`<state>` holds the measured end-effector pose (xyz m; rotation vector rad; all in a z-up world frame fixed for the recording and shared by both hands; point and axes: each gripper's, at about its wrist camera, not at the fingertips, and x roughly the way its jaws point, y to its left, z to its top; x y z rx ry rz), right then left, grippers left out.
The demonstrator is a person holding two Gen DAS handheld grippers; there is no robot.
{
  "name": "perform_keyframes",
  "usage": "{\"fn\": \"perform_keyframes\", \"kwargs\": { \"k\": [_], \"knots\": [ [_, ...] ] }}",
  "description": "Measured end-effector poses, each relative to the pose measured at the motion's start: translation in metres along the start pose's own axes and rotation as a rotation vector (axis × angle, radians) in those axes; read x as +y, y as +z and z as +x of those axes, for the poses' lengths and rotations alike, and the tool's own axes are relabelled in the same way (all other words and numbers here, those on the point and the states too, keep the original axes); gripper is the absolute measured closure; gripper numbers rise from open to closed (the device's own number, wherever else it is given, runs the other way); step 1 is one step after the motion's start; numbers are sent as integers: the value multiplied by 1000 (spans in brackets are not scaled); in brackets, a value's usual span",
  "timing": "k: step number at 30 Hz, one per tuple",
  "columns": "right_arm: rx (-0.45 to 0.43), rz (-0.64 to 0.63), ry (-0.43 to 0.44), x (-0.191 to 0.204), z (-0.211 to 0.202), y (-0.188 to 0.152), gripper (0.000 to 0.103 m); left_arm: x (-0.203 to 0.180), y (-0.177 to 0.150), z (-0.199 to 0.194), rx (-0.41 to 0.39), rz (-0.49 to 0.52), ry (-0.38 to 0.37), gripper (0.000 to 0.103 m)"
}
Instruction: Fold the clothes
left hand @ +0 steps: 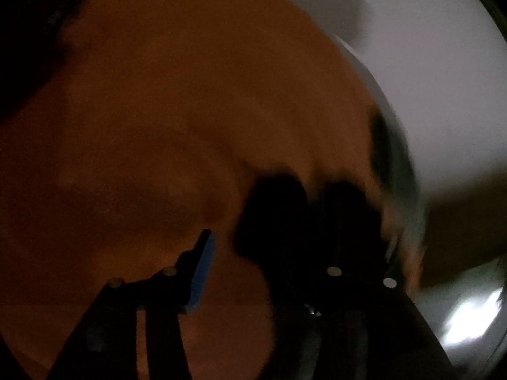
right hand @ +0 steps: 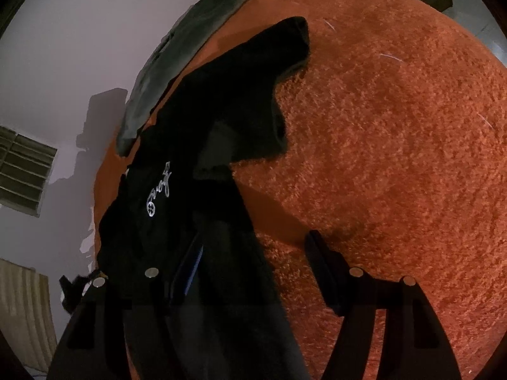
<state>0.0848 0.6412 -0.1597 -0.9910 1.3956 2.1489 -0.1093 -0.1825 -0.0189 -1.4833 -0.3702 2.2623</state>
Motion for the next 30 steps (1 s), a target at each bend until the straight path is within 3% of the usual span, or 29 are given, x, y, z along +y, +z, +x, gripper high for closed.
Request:
{"fn": "perform_keyframes", "kwargs": {
  "k": [3, 6, 8, 10, 11, 15, 17, 21, 24, 25, 27, 30],
  "knots": [
    [-3, 1, -11, -2, 1, -1, 36, -38, -23, 14, -18, 299, 193, 47],
    [-10, 12, -29, 0, 6, -2, 36, -61, -29, 33, -31, 439, 305, 47],
    [-14, 4, -35, 5, 8, -2, 36, -66, -24, 35, -73, 451, 313, 47],
    [-18, -4, -42, 9, 10, -3, 36, -69, -17, 22, -151, 414, 251, 68],
    [-18, -3, -39, 10, 9, -3, 36, -68, -11, 14, -169, 387, 222, 97],
    [-11, 12, -24, 6, 5, -4, 36, -80, 28, -3, -203, 304, 141, 99],
    [-8, 19, -26, 3, 5, -5, 36, -87, 54, 8, -160, 244, 115, 99],
    [-6, 39, -18, -1, 7, -4, 36, -56, 103, 50, 65, -65, 24, 98],
    [-5, 20, -31, 3, 8, -6, 36, -21, 113, 86, 293, -334, 53, 96],
    [-6, 10, -35, 4, 8, -7, 36, -16, 116, 93, 333, -367, 72, 96],
    [-3, -9, -42, 6, 8, -10, 36, -20, 123, 93, 332, -338, 103, 96],
    [1, -28, -42, 6, 7, -12, 36, -40, 128, 75, 209, -202, 100, 96]
  ]
}}
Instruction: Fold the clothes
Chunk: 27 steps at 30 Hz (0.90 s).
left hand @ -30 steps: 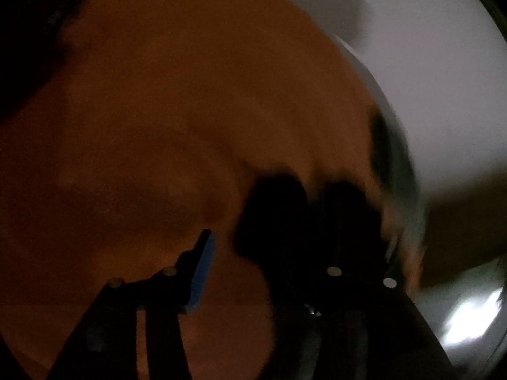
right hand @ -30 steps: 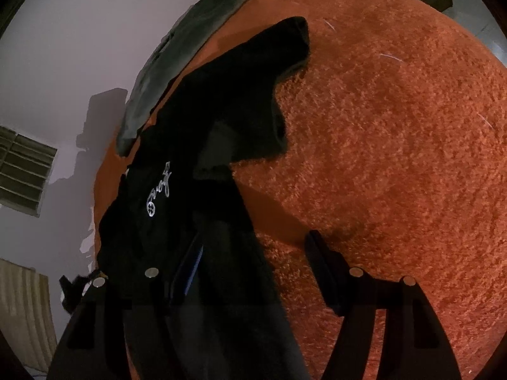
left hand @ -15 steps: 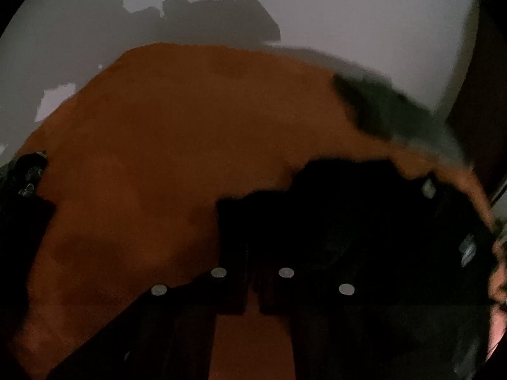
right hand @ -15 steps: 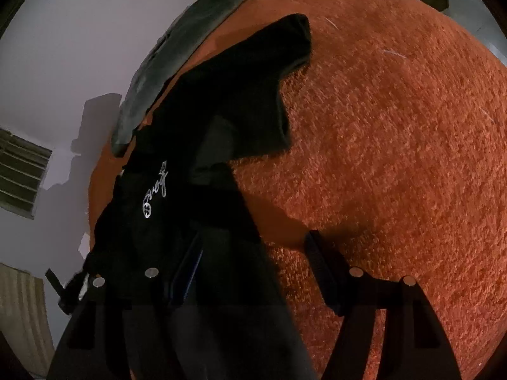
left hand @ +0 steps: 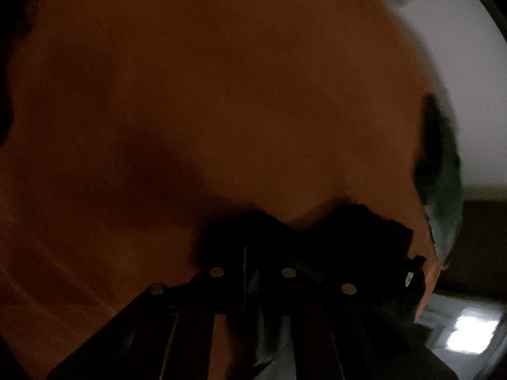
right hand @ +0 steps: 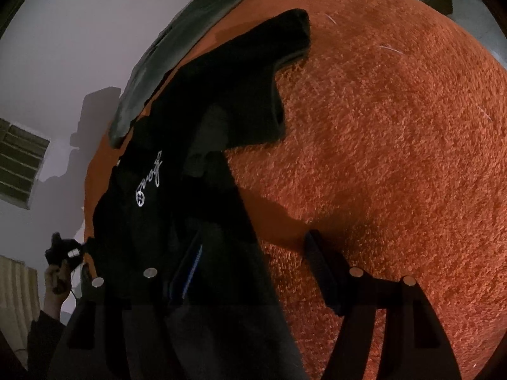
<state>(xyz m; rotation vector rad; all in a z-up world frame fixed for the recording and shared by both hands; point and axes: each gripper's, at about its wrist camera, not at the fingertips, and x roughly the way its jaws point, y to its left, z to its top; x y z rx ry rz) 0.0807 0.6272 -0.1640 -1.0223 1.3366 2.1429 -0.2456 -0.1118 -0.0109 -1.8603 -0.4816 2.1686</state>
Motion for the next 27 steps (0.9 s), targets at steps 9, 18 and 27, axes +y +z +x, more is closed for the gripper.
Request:
{"fn": "perform_keyframes", "kwargs": {
  "k": [9, 18, 27],
  "knots": [
    [18, -22, -4, -1, -2, -5, 36, -56, -58, 5, -83, 637, 263, 32],
    [119, -71, -15, -15, -48, -51, 36, 20, -18, -13, 75, 155, -64, 32],
    [398, -102, -38, -45, -97, -156, 36, 69, -191, -54, 264, 169, -207, 32]
  ]
}}
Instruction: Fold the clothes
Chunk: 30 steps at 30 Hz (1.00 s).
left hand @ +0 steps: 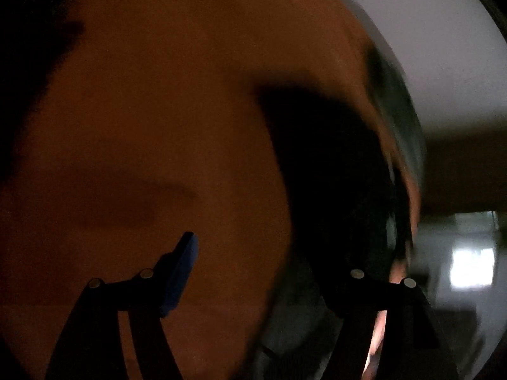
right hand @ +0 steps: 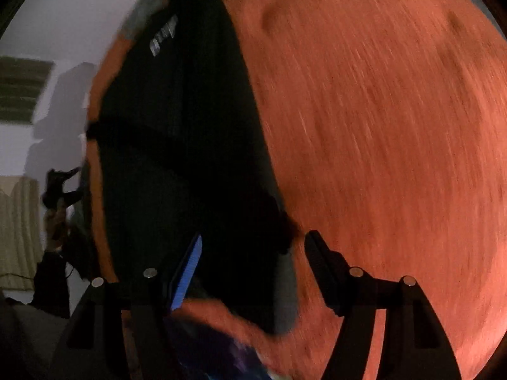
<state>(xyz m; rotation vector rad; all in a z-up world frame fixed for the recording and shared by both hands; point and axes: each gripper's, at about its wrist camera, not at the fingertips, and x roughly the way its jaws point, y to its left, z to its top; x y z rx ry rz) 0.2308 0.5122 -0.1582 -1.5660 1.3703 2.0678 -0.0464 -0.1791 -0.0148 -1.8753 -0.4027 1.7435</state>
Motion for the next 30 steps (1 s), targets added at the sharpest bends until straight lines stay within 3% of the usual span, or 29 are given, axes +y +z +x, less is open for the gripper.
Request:
{"fn": "perform_keyframes", "kwargs": {
  "k": [2, 3, 4, 6, 8, 11, 16, 17, 21, 23, 25, 26, 27, 28, 30],
  "knots": [
    [55, 35, -9, -9, 8, -19, 36, -1, -69, 28, 95, 73, 44, 32],
    [67, 44, 3, -13, 10, -24, 41, -3, -102, 43, 134, 105, 82, 32],
    [59, 44, -9, -15, 10, -27, 67, 0, -128, 54, 154, 110, 109, 32],
    [39, 69, -8, -22, 4, -28, 99, 11, -165, 62, 120, 83, 121, 35],
    [9, 112, 14, -30, -10, -27, 99, 10, -184, 58, 104, 78, 104, 35],
    [-15, 93, -22, -36, -33, -28, 99, 2, -200, 46, 102, 103, 102, 35],
    [46, 70, -51, -40, -14, -22, 99, 11, -217, 49, 119, 62, 104, 33],
    [49, 58, -58, -39, -11, -20, 99, 33, -226, 43, 124, 45, 97, 33],
    [51, 58, -47, -44, -10, -17, 99, 59, -259, 23, 127, 7, -24, 33],
    [51, 64, -42, -45, -10, -16, 99, 66, -267, 29, 161, -35, -119, 33],
    [51, 69, -36, -45, -11, -14, 99, 69, -266, 39, 186, -75, -150, 34],
    [50, 65, -40, -44, -10, -12, 99, 71, -266, 42, 181, -81, -143, 39],
    [48, 63, -41, -44, -11, -13, 99, 72, -267, 43, 164, -93, -122, 77],
    [46, 61, -42, -44, -13, -14, 99, 74, -269, 44, 150, -113, -101, 98],
    [42, 60, -38, -44, -16, -16, 99, 77, -279, 47, 92, -146, -74, 99]
  ]
}}
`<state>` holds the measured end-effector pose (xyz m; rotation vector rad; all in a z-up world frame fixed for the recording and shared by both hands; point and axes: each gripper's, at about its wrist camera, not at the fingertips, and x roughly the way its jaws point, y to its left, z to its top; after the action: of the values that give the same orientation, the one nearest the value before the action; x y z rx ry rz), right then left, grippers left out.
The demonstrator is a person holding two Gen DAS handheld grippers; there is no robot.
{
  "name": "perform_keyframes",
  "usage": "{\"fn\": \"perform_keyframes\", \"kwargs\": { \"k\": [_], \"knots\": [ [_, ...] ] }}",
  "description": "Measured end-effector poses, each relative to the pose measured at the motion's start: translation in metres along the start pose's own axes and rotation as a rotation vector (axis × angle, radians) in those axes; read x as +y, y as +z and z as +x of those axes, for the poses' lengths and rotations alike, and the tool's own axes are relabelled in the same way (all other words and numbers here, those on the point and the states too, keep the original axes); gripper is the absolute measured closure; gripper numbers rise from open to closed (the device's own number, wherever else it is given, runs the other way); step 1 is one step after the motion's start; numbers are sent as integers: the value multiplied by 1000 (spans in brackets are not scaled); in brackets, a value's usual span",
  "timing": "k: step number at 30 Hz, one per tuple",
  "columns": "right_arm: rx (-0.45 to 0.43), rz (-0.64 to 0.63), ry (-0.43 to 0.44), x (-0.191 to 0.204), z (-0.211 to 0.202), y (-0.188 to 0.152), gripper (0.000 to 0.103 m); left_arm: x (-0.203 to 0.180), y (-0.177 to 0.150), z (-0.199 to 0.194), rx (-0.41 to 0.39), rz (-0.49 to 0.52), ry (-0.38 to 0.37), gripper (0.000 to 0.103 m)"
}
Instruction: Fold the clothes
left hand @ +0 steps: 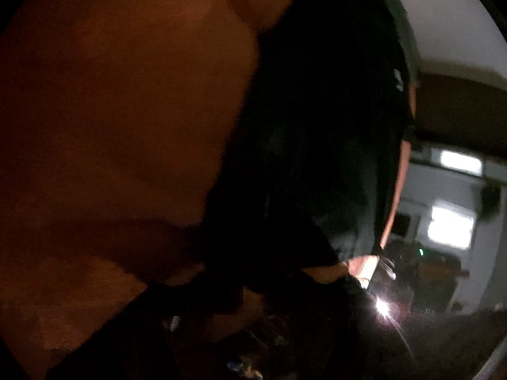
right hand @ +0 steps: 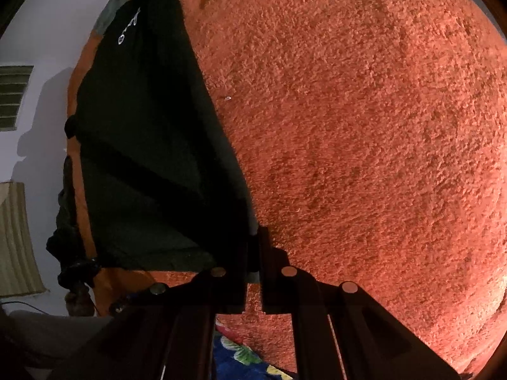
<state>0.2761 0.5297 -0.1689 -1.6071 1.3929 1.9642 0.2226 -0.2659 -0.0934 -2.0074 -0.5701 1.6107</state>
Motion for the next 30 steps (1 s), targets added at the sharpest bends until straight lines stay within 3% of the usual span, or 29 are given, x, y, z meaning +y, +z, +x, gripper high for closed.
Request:
{"fn": "perform_keyframes", "kwargs": {
  "k": [3, 7, 11, 14, 18, 22, 23, 26, 28, 30],
  "knots": [
    [-20, -6, -1, 12, 0, -18, 99, -13, -18, -18, -61, 39, 41, 99],
    [-24, 1, -31, 12, -7, -28, 100, -28, -39, -28, -31, 65, 83, 99],
    [-62, 72, -95, -8, -6, -46, 103, -26, -29, -19, -42, 17, 98, 99],
    [-60, 130, -51, -22, 1, -50, 103, -22, -25, -8, -35, 38, 140, 95],
    [-82, 52, -61, -8, -13, -30, 103, -30, -8, -38, -57, 79, 211, 94],
    [-126, -20, -84, 13, -32, 11, 103, -42, 40, -101, -203, 117, 225, 89],
    [-141, -54, -93, 22, -37, 31, 103, -46, 59, -112, -229, 134, 227, 81],
    [-230, -132, -64, 52, -50, 102, 84, -59, 115, -137, -309, 197, 241, 58],
    [-317, -151, -23, 67, -51, 152, 34, -67, 160, -131, -337, 221, 250, 53],
    [-410, -119, 57, 77, -42, 193, 31, -77, 205, -113, -327, 198, 190, 53]
  ]
}}
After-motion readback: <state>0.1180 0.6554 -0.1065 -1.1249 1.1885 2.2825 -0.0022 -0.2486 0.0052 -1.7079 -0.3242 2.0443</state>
